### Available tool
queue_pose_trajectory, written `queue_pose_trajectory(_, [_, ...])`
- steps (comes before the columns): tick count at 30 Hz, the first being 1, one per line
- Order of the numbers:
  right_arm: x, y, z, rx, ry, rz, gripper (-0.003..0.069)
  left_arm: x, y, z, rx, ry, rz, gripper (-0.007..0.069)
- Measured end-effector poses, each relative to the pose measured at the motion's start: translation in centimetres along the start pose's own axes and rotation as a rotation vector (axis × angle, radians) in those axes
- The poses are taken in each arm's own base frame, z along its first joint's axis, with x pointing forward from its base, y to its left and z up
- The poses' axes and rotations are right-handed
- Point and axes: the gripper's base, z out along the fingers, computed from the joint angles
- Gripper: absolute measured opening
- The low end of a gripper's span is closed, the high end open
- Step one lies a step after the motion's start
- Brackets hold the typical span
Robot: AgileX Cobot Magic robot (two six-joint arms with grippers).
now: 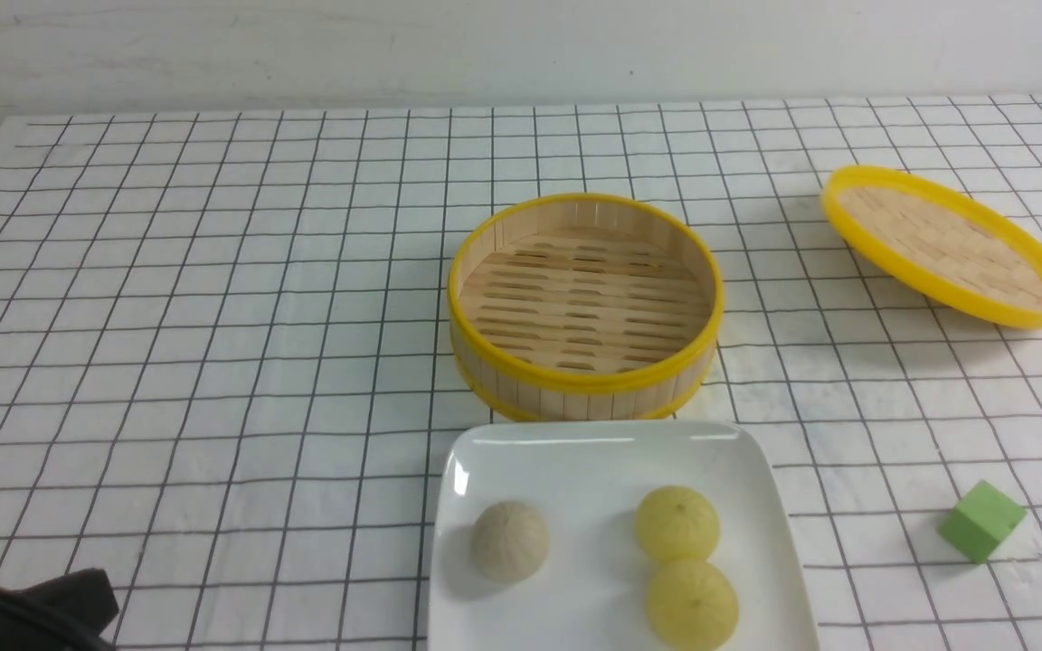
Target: Put the steamed buns into the plate on the white-black tablecloth.
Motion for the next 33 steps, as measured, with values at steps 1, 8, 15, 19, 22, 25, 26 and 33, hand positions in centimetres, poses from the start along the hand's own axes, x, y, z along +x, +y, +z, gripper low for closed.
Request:
queue_pose_trajectory(1, [0.0,0.0,0.0,0.000,0.000,0.000,0.0173,0.0,0.0,0.0,-0.005,-0.003,0.008,0.0031])
queue_pose_trajectory(8, [0.0,0.0,0.0,0.000,0.000,0.000,0.0183,-0.3,0.5,0.0,-0.058,-0.031,0.098,0.0034])
queue_pose_trajectory(15, [0.0,0.0,0.0,0.000,0.000,0.000,0.0192,0.5,0.9,0.6,-0.049,-0.065,0.188,0.0037])
queue_pose_trajectory(19, [0.0,0.0,0.0,0.000,0.000,-0.003,0.0199,2.2,1.2,1.7,0.014,-0.138,0.259,0.0043])
queue_pose_trajectory(22, [0.0,0.0,0.0,0.000,0.000,-0.003,0.0205,2.9,2.0,1.9,-0.028,-0.222,0.212,0.0048])
queue_pose_trajectory(25, [0.0,0.0,0.0,0.000,0.000,-0.003,0.0206,4.0,3.5,2.2,-0.172,-0.258,0.149,0.0053])
queue_pose_trajectory(26, [0.0,0.0,0.0,0.000,0.000,-0.003,0.0206,4.2,3.8,2.2,-0.208,-0.267,0.139,0.0054])
queue_pose_trajectory(33, [0.0,0.0,0.0,0.000,0.000,-0.003,0.0216,7.4,5.9,2.3,-0.369,-0.268,0.128,0.0055])
